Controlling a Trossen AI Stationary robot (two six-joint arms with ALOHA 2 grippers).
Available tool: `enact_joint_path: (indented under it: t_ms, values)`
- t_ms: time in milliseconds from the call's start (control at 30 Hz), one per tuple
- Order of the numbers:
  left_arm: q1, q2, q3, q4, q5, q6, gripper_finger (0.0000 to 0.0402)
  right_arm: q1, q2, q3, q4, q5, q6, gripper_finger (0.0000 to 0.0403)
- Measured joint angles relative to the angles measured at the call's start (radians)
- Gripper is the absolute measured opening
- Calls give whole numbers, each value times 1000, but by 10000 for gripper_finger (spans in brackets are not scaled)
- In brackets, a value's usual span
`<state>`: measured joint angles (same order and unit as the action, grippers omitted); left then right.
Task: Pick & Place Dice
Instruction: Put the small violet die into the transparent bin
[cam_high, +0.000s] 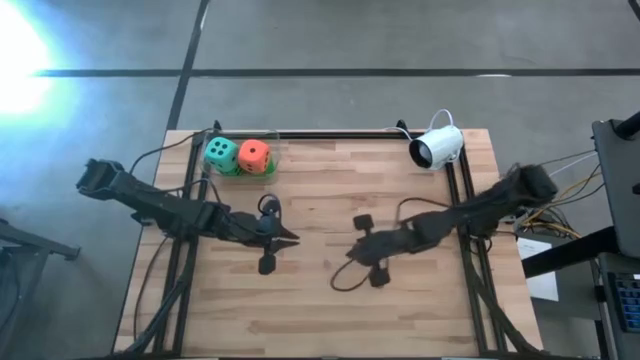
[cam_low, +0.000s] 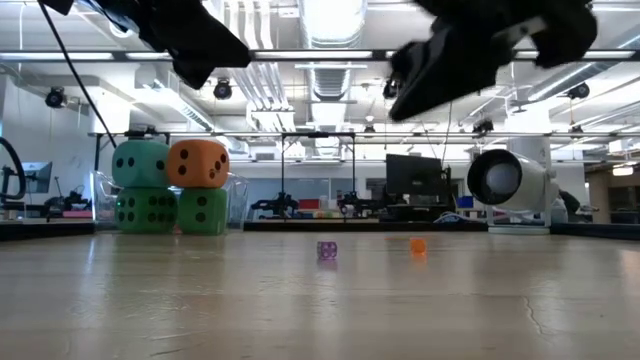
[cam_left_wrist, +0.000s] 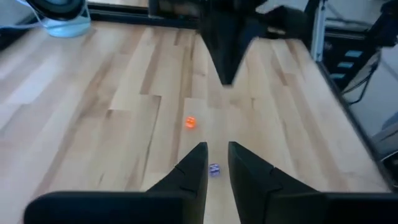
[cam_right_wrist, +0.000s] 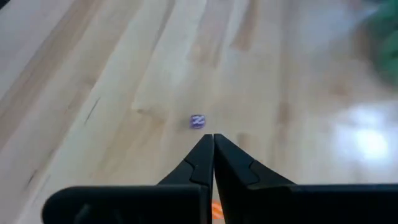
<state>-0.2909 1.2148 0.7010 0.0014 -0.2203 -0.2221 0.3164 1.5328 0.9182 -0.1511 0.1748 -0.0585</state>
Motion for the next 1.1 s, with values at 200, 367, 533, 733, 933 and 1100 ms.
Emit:
enact_joint_path:
  t_ms: [200,367,533,733,933,1100]
  values:
    - [0,0,0,2,39,-14,76,68,-190,-68,5,100,-28,8]
    - [1,0,0,2,39,-13,115,85,-307,-133,7,121,-19,8]
    - [-2,15,24,20,41,86,146,85,-383,-169,8,121,-13,8]
    - [-5,154,116,3,41,187,148,85,-423,-189,10,122,-29,8]
    - [-4,357,271,-129,42,250,146,85,-432,-206,7,118,-28,8]
    - [-4,507,391,-217,46,418,143,85,-431,-208,9,117,-39,8]
